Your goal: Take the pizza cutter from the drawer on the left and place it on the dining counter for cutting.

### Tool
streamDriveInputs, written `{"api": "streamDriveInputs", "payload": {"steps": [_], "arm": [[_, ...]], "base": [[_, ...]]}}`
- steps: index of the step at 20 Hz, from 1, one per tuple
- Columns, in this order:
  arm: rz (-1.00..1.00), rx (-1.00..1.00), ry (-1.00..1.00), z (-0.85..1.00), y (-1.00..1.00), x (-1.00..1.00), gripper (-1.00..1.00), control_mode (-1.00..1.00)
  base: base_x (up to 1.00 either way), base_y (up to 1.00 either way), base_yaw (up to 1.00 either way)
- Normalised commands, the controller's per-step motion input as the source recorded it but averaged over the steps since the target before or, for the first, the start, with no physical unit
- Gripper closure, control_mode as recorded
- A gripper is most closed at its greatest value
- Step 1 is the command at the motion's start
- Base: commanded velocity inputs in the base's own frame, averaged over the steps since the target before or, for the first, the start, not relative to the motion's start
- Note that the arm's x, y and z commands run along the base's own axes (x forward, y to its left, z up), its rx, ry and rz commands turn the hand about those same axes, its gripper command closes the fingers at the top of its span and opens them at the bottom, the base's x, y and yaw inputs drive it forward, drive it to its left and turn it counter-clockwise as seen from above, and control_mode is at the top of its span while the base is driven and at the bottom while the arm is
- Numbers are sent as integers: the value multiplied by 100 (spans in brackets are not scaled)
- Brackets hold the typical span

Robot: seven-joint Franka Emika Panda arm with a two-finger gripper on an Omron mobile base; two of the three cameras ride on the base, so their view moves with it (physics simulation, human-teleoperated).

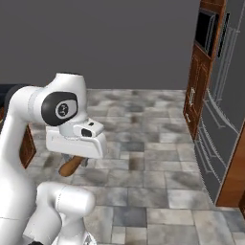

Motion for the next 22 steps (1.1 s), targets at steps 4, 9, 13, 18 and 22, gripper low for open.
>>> {"api": "streamDriveInputs", "payload": {"steps": [4, 9, 13, 18, 22], "arm": [[0, 0, 0, 0, 0, 0, 100, 100], [0, 0, 0, 0, 0, 0, 100, 100], [0, 0, 0, 0, 0, 0, 100, 100], [0, 0, 0, 0, 0, 0, 100, 100], [0, 0, 0, 0, 0, 0, 100, 100]], "base": [[100, 0, 0], [100, 0, 0], [100, 0, 0], [100, 0, 0], [100, 0, 0]]}}
